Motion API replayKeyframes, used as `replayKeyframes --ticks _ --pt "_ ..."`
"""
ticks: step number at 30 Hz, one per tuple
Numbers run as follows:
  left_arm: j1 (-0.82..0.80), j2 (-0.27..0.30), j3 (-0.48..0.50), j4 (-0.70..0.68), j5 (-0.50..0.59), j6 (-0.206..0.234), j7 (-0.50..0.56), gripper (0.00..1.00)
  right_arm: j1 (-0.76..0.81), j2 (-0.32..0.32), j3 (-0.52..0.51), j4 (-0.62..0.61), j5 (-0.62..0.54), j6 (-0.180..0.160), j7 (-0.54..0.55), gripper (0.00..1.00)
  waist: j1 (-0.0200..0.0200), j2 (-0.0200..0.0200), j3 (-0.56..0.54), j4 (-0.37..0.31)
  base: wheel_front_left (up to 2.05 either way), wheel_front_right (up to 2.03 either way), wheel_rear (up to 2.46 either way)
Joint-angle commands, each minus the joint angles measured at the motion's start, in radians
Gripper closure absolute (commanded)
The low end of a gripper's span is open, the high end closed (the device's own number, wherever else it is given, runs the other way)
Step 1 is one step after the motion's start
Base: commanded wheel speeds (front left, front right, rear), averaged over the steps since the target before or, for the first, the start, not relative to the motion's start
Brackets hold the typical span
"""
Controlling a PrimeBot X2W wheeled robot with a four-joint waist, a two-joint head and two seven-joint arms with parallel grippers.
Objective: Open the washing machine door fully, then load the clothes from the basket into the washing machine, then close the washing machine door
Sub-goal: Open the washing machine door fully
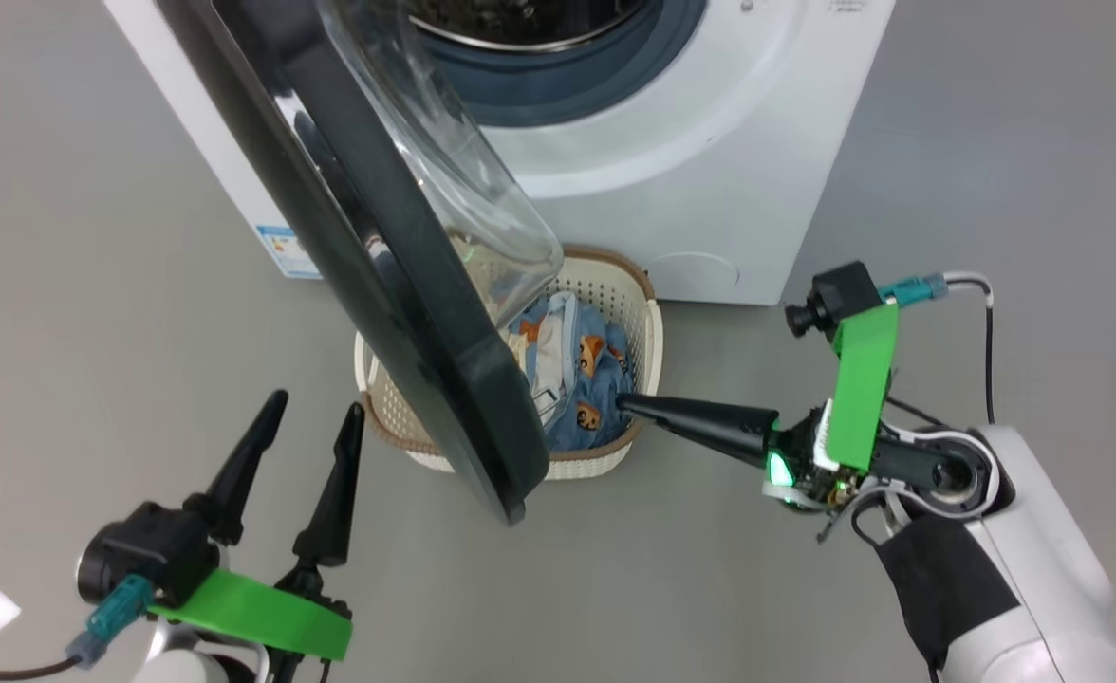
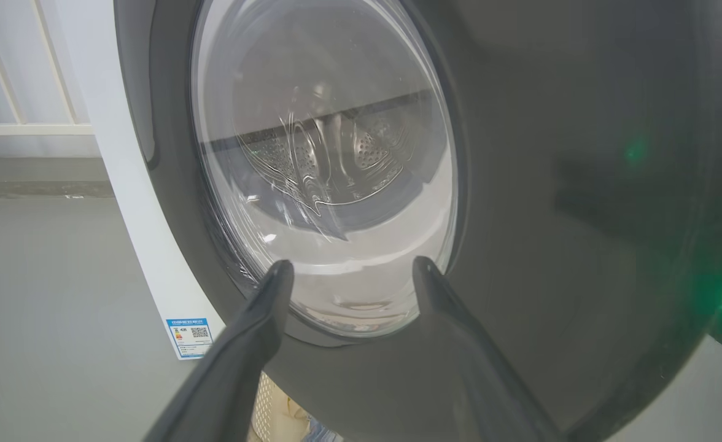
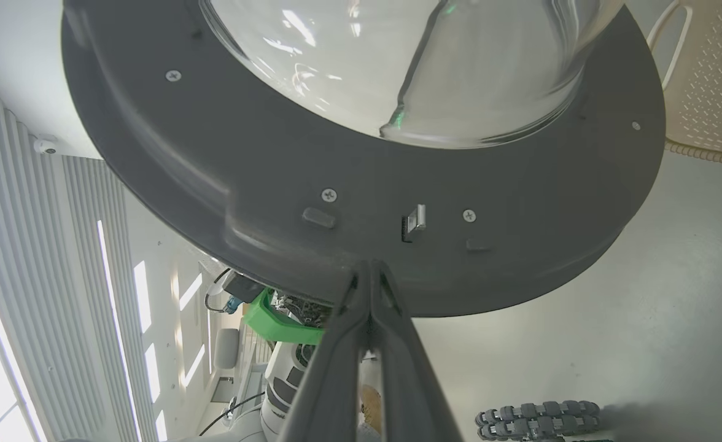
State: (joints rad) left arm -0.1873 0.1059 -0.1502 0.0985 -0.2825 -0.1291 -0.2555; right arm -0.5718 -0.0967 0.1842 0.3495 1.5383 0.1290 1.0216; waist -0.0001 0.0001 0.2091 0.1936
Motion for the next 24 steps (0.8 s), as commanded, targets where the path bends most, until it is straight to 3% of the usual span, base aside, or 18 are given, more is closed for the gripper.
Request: replayKeyframes --ticks 1,10,11,12,13,14,24 --pt "0.008 0.023 0.04 -0.013 0.004 -0.002 -0.006 0.0 0.031 0.018 -0.001 -0.037 0.019 0.002 -0.013 1.0 0.0001 -0.0001 -0.041 -0.023 0.0 0.0 0.0" --pt "0.053 0.022 0.05 0.0 -0.002 -0.002 -0.006 0.0 0.13 0.027 -0.049 -0.068 0.054 0.002 -0.085 1.0 0.0001 -0.0001 -0.091 -0.059 0.0 0.0 0.0" --pt "0.058 0.021 0.053 0.001 -0.002 -0.002 -0.006 0.0 0.152 0.032 -0.067 -0.084 0.07 0.002 -0.12 0.53 0.0001 -0.0001 -0.094 -0.066 0.0 0.0 0.0" --pt "0.058 0.021 0.053 0.001 -0.002 -0.002 -0.006 0.0 0.152 0.032 -0.067 -0.084 0.07 0.002 -0.12 0.53 0.0001 -0.0001 -0.094 -0.066 0.0 0.0 0.0" --pt "0.06 0.021 0.056 0.0 -0.003 -0.002 -0.006 0.0 0.163 0.034 -0.071 -0.094 0.079 0.002 -0.135 0.14 0.0001 -0.0001 -0.094 -0.071 0.0 0.0 0.0" --pt "0.062 0.021 0.059 0.0 -0.004 -0.002 -0.006 0.0 0.172 0.036 -0.074 -0.106 0.081 0.002 -0.153 0.0 0.0001 -0.0001 -0.094 -0.077 0.0 0.0 0.0" --pt "0.071 0.023 0.085 0.0 -0.008 -0.002 -0.006 0.0 0.245 0.046 -0.108 -0.244 0.139 0.002 -0.364 0.0 0.0001 -0.0001 -0.092 -0.116 0.0 0.0 0.0"
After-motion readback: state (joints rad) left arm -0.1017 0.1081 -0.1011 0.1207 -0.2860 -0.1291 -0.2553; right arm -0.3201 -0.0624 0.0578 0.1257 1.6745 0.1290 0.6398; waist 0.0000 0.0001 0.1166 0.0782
